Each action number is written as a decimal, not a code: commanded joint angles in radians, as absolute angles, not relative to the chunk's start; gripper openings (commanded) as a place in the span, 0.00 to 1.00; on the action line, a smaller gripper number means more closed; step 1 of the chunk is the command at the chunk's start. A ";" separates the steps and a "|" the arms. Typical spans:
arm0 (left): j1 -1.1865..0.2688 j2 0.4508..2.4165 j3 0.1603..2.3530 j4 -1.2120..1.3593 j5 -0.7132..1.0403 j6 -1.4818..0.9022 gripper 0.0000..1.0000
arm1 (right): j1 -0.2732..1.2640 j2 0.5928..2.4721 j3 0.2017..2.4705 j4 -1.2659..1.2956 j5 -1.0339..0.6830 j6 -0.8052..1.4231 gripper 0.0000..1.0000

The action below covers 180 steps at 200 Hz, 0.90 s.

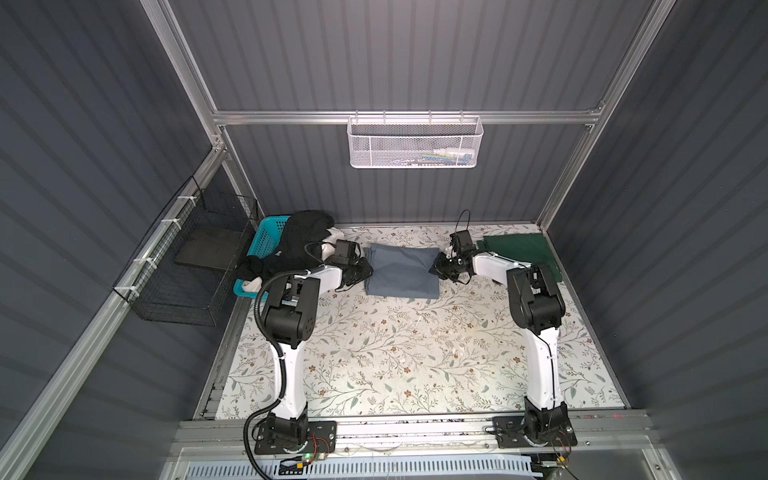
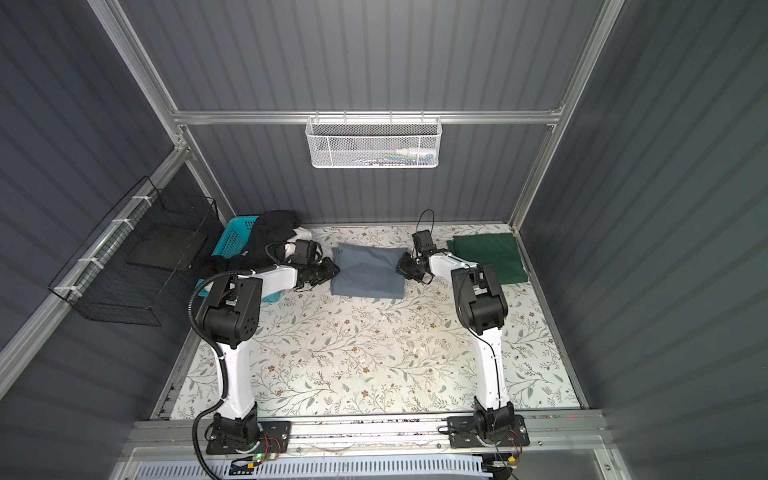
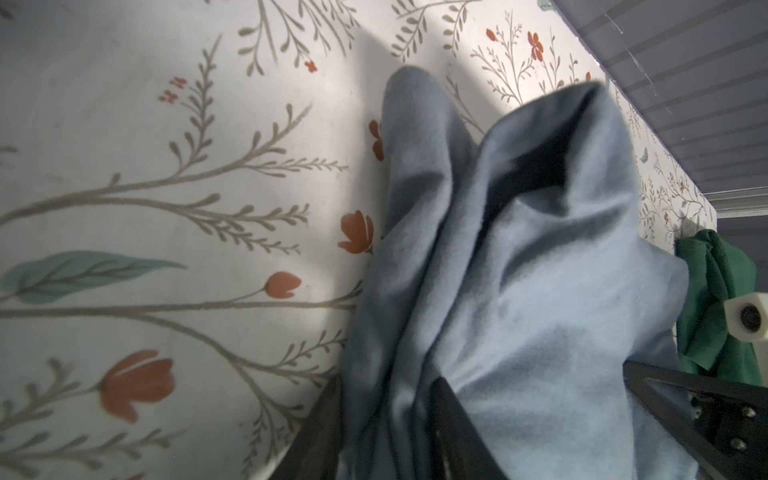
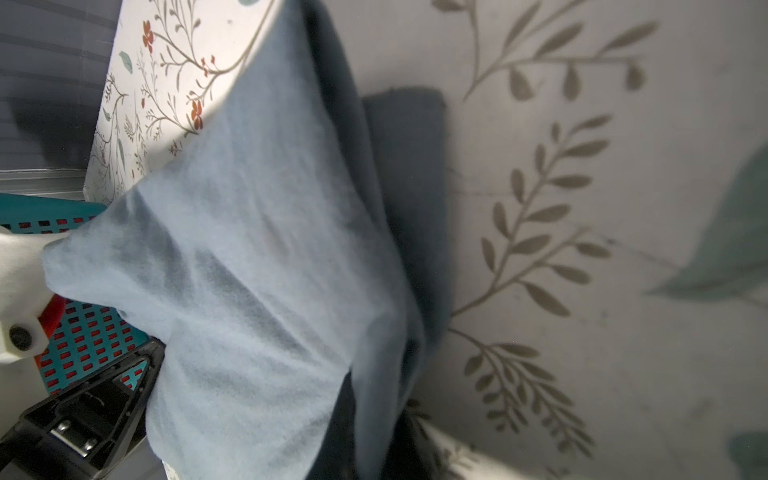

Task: Fold and stack the t-shirts
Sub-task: 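Lift the folded shirt with the right gripper while the left gripper releases it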

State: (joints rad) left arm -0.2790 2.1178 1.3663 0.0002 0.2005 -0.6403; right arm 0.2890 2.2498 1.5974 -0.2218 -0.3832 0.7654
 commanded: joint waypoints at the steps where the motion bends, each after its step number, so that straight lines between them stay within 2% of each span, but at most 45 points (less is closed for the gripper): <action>1: -0.277 2.097 1.327 -0.098 0.207 -0.652 0.37 | 0.284 2.264 1.634 -0.280 -0.347 0.728 0.00; 8: -0.277 2.089 1.320 -0.097 0.207 -0.651 0.39 | 0.284 2.263 1.640 -0.287 -0.347 0.722 0.00; 18: -0.276 2.076 1.306 -0.090 0.208 -0.659 0.52 | 0.282 2.261 1.646 -0.295 -0.347 0.711 0.00; 24: -0.276 2.067 1.296 -0.083 0.208 -0.662 0.56 | 0.282 2.261 1.649 -0.297 -0.347 0.707 0.00; 114: -0.275 1.921 1.230 -0.071 0.197 -0.661 0.87 | 0.276 2.223 1.731 -0.465 -0.175 0.576 0.00; 138: -0.274 1.902 1.206 -0.049 0.216 -0.671 0.99 | 0.270 2.215 1.752 -0.496 -0.158 0.538 0.00; 180: -0.275 1.887 1.177 -0.030 0.245 -0.689 1.00 | 0.256 2.190 1.785 -0.558 -0.088 0.474 0.00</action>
State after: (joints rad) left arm -0.2787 1.9133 1.1973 -0.0357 0.2142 -0.6704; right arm 0.2699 2.2452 1.7489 -0.4896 -0.1650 0.5388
